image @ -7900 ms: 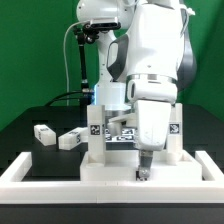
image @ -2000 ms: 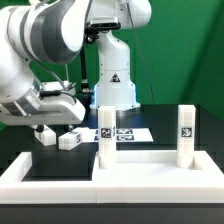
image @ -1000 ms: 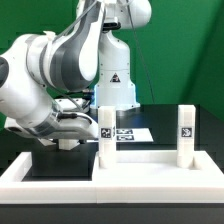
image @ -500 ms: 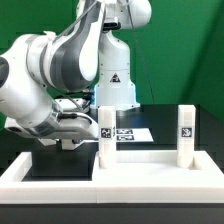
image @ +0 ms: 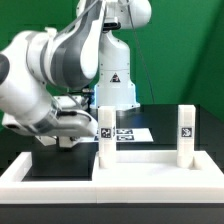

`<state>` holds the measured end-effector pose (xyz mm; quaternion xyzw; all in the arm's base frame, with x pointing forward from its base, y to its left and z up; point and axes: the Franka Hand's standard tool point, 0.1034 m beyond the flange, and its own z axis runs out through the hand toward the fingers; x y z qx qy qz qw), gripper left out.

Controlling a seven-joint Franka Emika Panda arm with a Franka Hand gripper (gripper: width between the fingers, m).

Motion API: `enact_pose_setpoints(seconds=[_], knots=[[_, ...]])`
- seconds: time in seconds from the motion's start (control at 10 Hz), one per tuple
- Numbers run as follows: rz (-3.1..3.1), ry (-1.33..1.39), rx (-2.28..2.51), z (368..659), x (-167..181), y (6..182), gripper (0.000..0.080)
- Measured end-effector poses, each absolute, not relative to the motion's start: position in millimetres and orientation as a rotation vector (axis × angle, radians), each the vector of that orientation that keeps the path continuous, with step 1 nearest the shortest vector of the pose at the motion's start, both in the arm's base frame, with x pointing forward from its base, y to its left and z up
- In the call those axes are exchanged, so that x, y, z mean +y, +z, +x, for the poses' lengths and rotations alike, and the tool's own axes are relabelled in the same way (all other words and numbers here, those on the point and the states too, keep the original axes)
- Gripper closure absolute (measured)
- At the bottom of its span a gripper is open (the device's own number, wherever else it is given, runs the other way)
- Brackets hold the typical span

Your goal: Assemble desk

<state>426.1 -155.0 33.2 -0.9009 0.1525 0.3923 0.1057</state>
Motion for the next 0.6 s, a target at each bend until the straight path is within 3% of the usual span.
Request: enact_pose_setpoints(seconds=[0.3,0.4,0.6], knots=[[-2.693,1.036,0.396,463.6,-148.1,108.2,0.0509],[-2.720,0.982,0.388,469.2,-147.2,115.4,0.0509],[-2.804,0.799,0.404,470.0,-148.1,108.5,0.0509]])
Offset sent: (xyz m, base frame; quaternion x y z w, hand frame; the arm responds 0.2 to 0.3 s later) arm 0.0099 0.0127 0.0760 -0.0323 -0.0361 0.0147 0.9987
